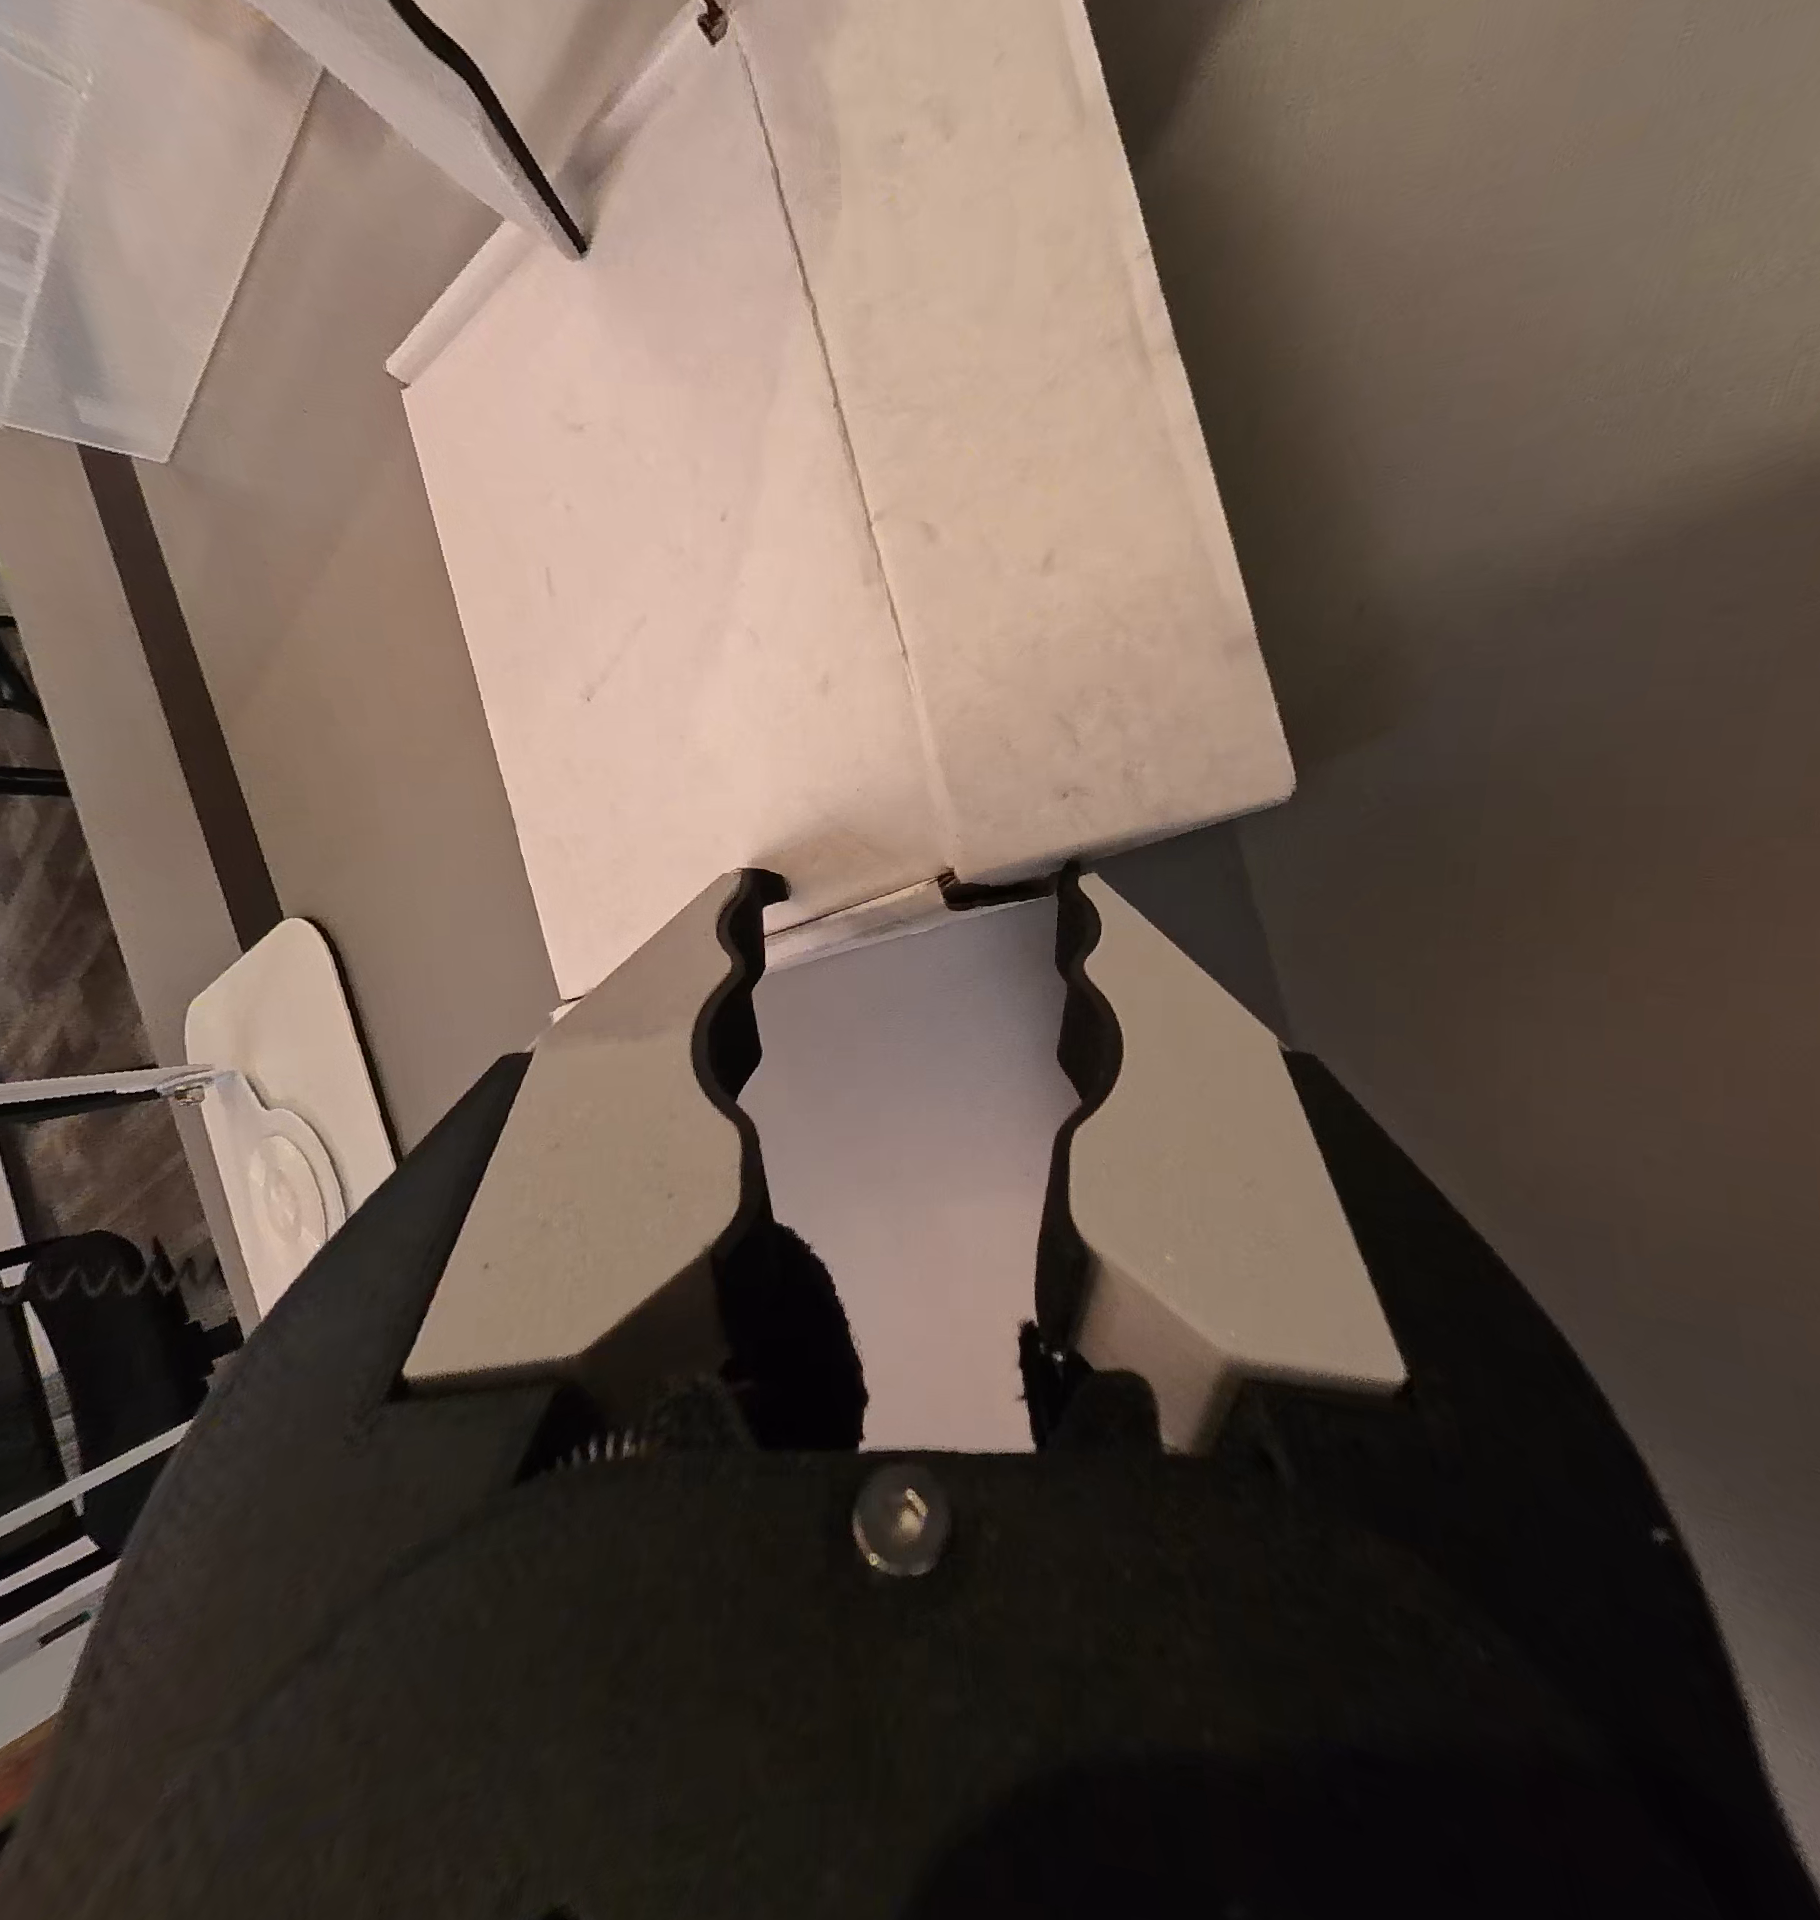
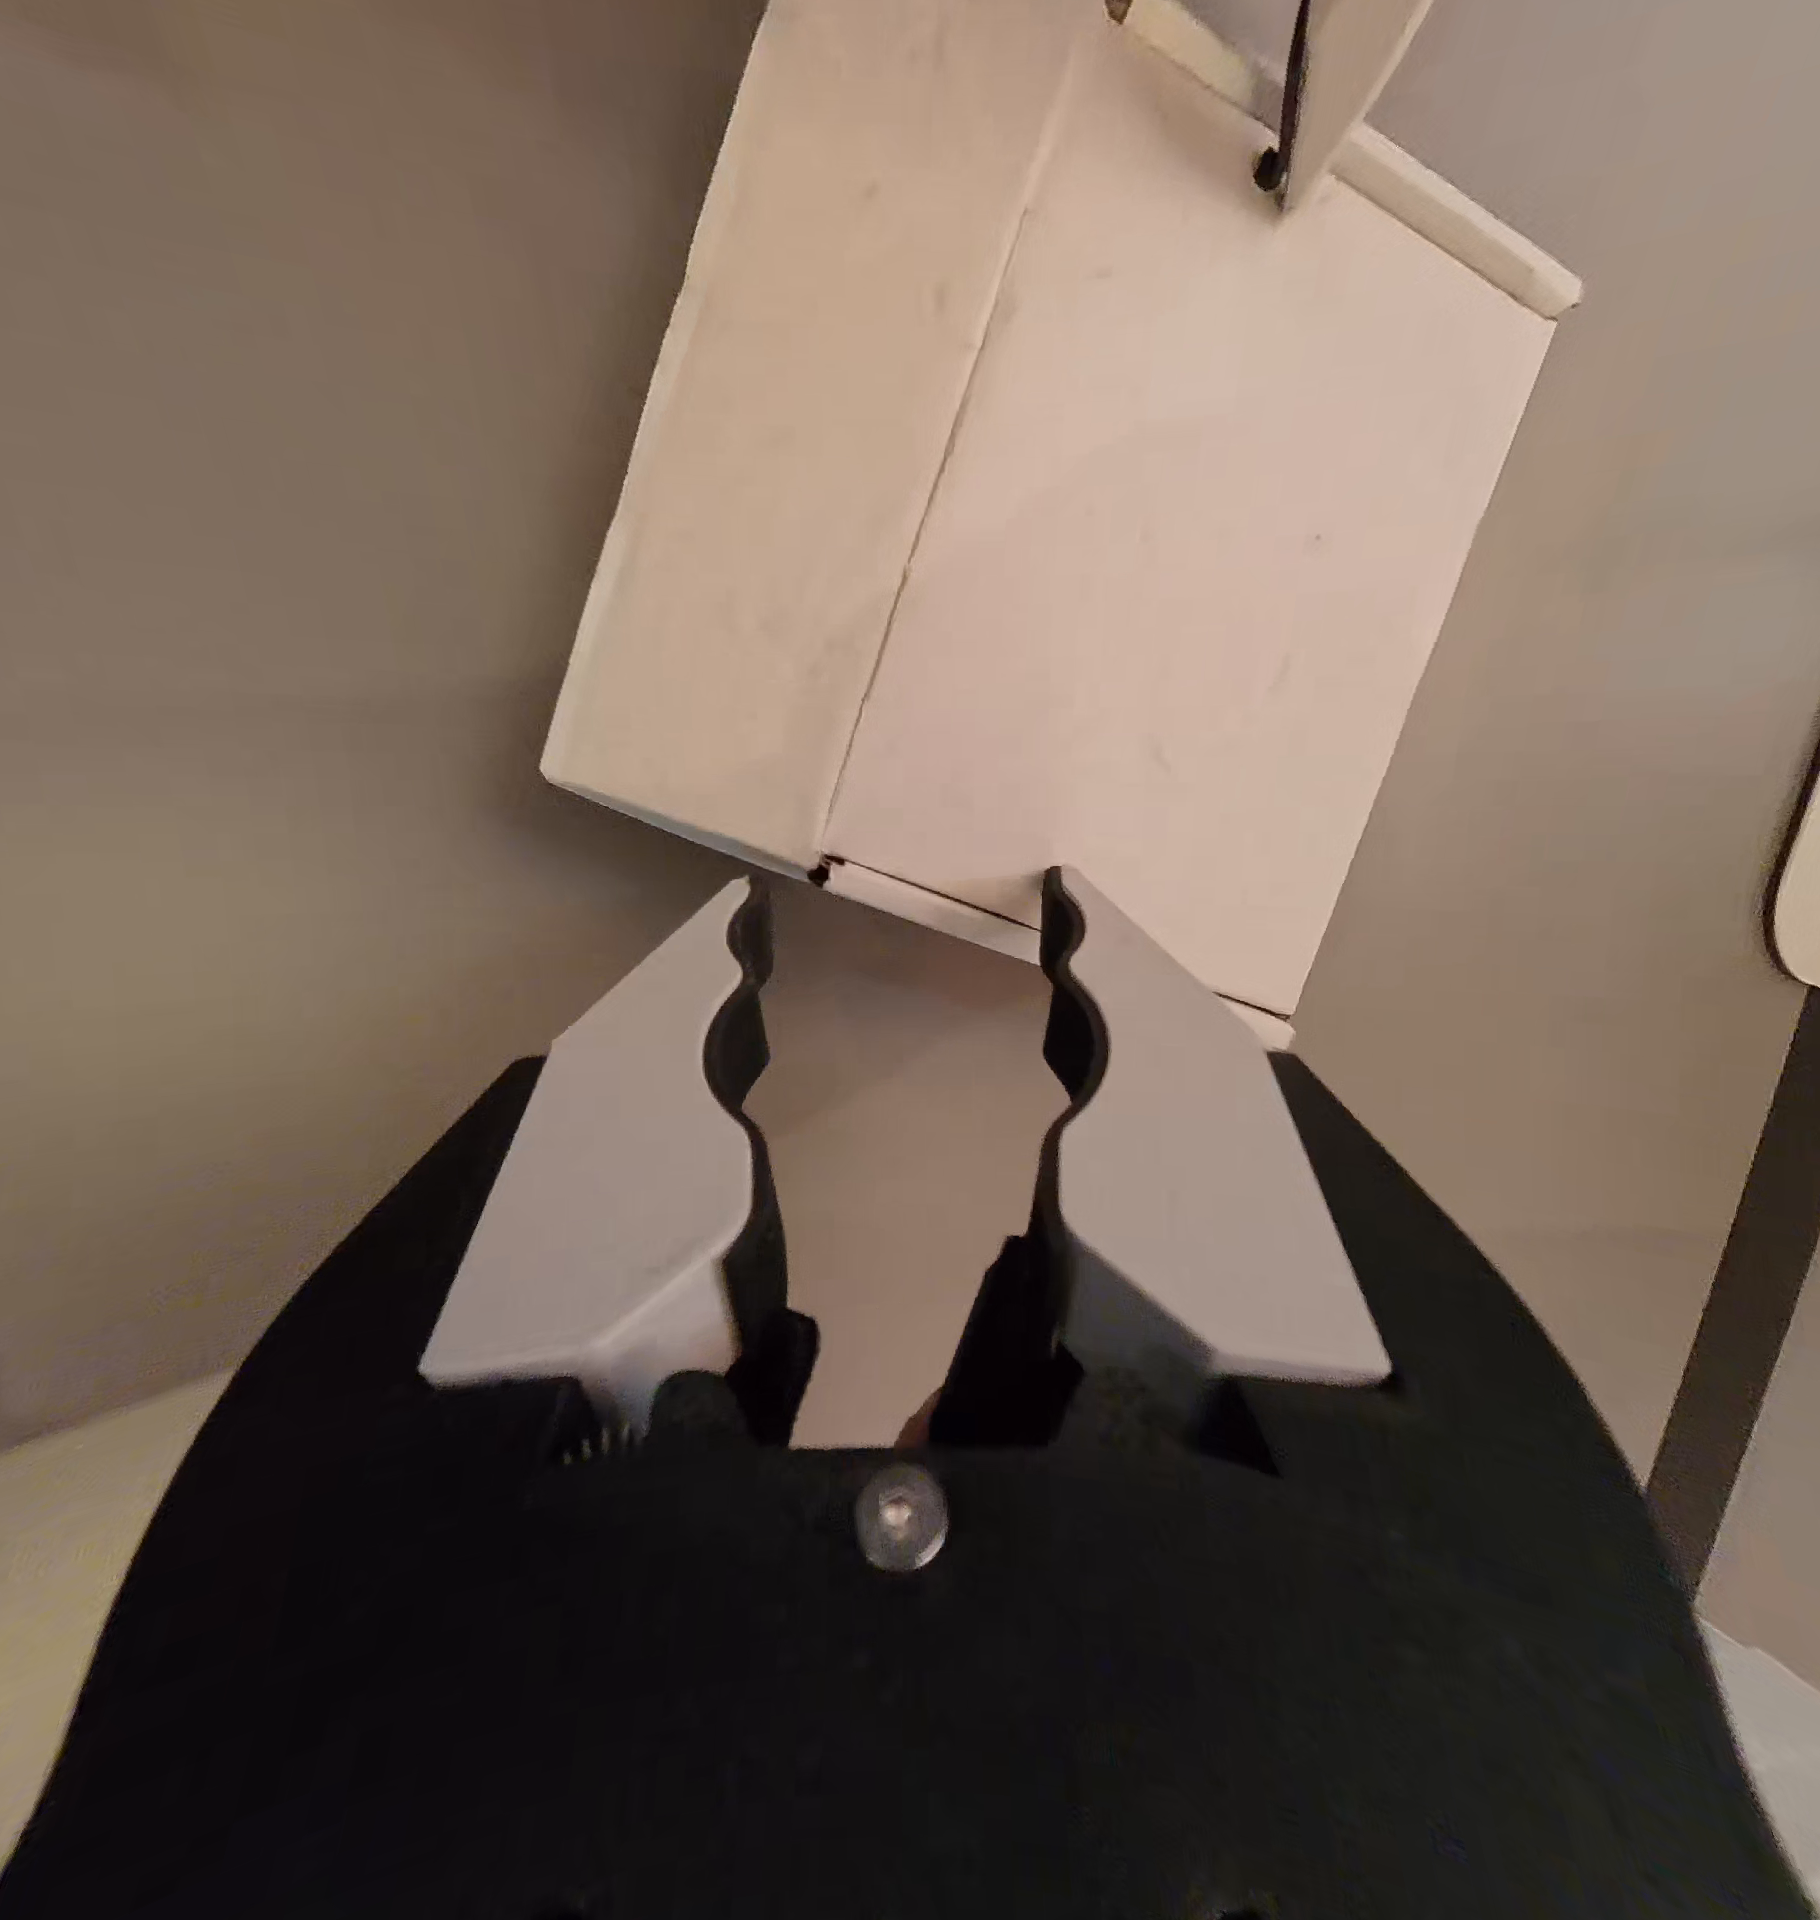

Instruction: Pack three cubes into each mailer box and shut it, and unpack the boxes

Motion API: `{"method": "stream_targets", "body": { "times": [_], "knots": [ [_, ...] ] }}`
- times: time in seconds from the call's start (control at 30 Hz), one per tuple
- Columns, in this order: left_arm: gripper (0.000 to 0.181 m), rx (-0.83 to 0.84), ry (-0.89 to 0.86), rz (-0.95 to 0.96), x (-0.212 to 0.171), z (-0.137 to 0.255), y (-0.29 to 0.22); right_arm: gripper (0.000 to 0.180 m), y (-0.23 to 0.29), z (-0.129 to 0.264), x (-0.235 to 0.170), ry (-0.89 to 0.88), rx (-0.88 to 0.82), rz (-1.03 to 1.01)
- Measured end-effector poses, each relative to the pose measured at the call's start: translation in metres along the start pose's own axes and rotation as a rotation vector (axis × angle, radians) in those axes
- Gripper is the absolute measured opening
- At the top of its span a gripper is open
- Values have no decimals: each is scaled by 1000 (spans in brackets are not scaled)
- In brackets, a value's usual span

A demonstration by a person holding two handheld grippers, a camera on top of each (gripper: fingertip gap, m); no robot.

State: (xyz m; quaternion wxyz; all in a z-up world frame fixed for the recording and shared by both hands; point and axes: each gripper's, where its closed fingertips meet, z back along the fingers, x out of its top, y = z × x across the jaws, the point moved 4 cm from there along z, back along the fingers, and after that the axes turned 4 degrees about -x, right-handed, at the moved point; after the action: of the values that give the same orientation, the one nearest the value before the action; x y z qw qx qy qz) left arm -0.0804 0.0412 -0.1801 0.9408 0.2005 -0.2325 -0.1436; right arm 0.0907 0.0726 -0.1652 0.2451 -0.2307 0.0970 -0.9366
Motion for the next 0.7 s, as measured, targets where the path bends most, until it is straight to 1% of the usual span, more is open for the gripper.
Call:
{"method": "stream_targets", "body": {
  "times": [0.17,0.33,0.4,0.7],
  "knots": [
    [56,-9,0,7,0,0,0,45,-1,-1,2,31,-42,4],
    [56,-21,-9,24,0,0,0,45,-2,-1,0,-35,-26,-59],
    [56,-23,-19,30,0,0,0,45,-2,-1,0,-51,-35,-55],
    [56,16,-8,24,1,-1,-2,44,4,-5,3,85,-177,49]
  ]
}}
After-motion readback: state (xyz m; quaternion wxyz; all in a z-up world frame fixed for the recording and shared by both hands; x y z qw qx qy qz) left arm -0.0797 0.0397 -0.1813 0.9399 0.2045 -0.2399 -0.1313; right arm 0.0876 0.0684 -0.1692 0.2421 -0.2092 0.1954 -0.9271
